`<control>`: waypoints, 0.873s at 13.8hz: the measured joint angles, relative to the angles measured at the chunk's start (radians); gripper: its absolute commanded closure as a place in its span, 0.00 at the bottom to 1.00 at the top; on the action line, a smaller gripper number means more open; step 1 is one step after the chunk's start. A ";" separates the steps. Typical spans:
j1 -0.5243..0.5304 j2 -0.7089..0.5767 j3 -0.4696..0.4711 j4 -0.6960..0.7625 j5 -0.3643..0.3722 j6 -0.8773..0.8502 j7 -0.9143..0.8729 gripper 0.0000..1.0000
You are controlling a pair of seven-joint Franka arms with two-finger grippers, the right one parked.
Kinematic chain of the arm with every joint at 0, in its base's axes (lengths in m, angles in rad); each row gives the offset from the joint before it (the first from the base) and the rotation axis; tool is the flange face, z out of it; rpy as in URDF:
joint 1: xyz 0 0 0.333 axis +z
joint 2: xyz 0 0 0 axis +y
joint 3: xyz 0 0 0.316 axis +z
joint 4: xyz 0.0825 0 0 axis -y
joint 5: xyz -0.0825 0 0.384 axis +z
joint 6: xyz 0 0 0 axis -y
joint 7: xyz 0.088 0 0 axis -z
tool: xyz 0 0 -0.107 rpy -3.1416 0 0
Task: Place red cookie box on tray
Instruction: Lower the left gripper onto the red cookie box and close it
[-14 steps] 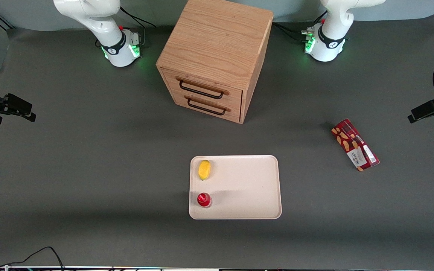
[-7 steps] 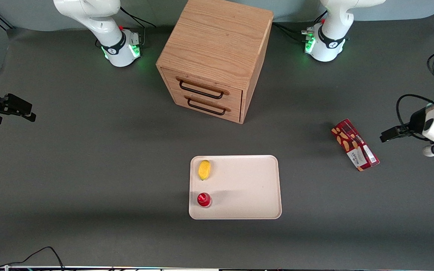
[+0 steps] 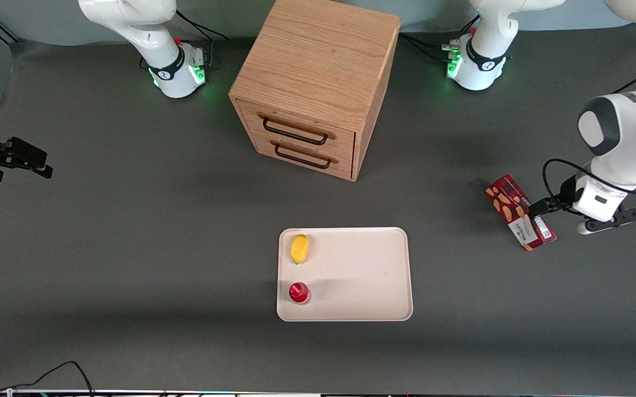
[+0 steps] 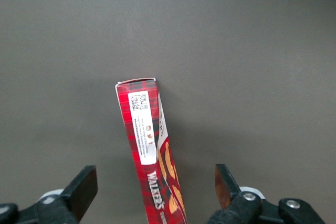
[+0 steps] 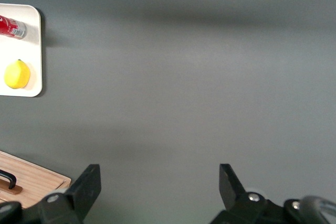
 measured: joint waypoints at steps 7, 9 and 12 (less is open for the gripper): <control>0.000 0.079 0.000 -0.032 -0.005 0.063 -0.003 0.04; 0.000 0.109 0.000 -0.032 -0.008 0.088 -0.003 0.32; 0.000 0.125 0.000 -0.032 -0.010 0.096 -0.003 0.86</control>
